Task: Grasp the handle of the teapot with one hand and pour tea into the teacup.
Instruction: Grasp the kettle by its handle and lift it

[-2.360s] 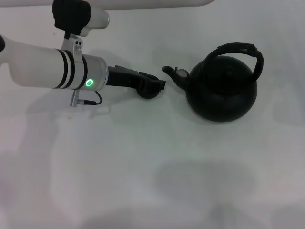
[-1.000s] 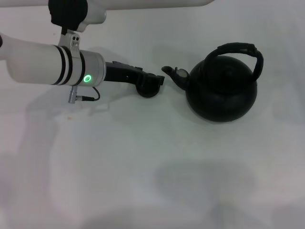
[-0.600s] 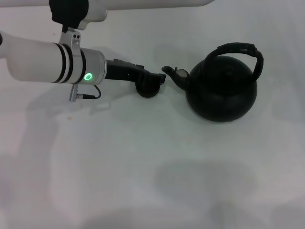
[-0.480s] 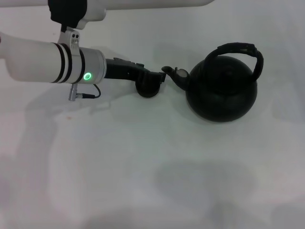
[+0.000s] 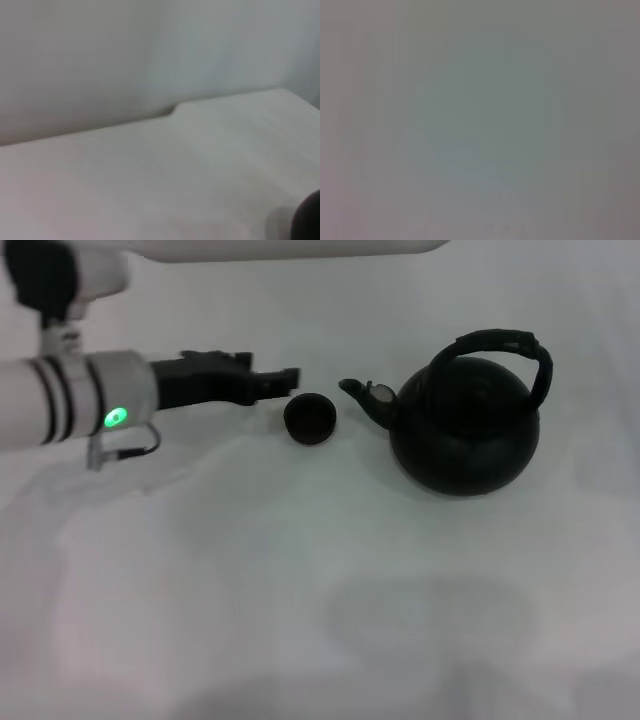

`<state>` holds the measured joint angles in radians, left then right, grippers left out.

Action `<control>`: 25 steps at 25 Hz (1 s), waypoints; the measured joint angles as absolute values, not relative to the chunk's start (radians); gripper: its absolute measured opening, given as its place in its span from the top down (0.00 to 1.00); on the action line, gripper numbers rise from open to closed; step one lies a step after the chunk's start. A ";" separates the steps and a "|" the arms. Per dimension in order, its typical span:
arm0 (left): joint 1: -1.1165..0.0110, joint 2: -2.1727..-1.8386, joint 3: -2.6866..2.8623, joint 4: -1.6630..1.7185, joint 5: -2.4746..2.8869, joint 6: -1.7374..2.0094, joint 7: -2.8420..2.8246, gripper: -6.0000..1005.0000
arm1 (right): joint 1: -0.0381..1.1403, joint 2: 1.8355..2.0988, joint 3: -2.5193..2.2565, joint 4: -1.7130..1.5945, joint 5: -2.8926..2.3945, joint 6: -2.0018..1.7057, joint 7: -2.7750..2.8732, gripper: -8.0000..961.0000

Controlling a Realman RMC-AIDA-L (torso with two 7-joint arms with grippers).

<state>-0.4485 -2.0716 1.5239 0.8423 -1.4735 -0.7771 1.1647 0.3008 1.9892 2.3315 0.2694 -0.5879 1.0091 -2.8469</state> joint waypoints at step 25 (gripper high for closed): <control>-0.069 -2.069 1.362 0.479 -2.551 -1.272 2.437 0.22 | -0.145 2.020 1.797 0.856 -0.813 0.955 -2.496 0.14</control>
